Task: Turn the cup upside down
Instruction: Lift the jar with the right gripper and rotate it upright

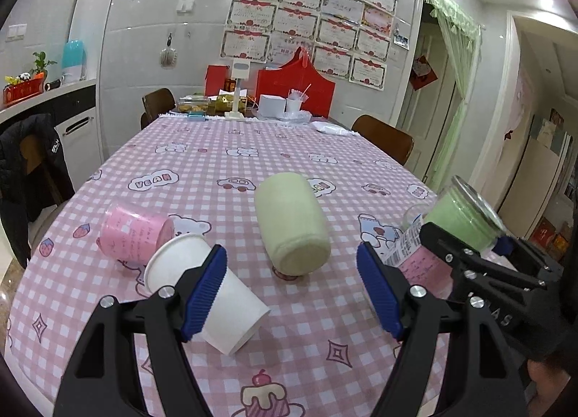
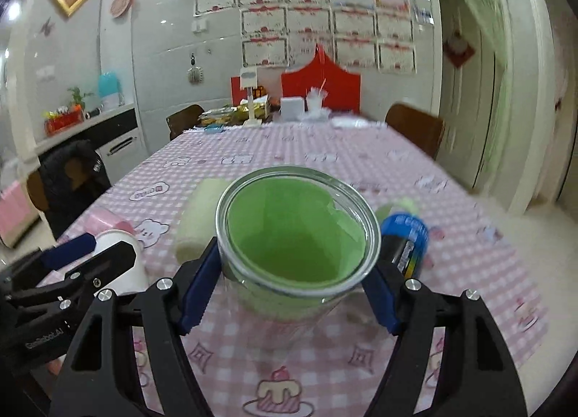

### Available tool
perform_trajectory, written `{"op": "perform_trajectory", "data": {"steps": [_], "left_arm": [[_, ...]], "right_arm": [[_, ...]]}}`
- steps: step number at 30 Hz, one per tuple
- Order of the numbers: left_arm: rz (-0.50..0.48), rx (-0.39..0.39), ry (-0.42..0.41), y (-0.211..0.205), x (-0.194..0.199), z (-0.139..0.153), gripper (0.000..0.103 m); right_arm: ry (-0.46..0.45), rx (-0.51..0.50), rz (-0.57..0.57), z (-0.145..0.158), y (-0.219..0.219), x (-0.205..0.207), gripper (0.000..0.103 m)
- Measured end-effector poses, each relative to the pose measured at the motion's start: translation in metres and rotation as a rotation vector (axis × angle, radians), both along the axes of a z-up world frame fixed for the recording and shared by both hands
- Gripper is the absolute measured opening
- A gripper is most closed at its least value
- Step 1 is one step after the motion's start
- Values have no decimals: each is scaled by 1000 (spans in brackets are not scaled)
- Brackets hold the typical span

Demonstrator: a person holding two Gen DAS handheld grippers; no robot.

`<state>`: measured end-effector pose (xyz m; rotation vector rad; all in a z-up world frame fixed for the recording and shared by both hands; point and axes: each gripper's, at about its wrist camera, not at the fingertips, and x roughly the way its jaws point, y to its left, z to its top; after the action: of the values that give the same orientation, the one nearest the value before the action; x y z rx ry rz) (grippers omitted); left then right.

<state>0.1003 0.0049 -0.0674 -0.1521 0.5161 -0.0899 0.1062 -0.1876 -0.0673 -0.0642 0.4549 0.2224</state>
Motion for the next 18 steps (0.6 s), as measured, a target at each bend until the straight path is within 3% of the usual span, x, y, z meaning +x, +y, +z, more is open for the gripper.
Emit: {"op": "perform_trajectory", "data": {"steps": [8,18], "left_arm": [[33,45,17,1,4,-6,73],[30,34,14,8,1,-6,73]], "right_arm": [[-13,-64,-15,-21,8,2,69],[2,6,26,-20,6,-4,70]]}}
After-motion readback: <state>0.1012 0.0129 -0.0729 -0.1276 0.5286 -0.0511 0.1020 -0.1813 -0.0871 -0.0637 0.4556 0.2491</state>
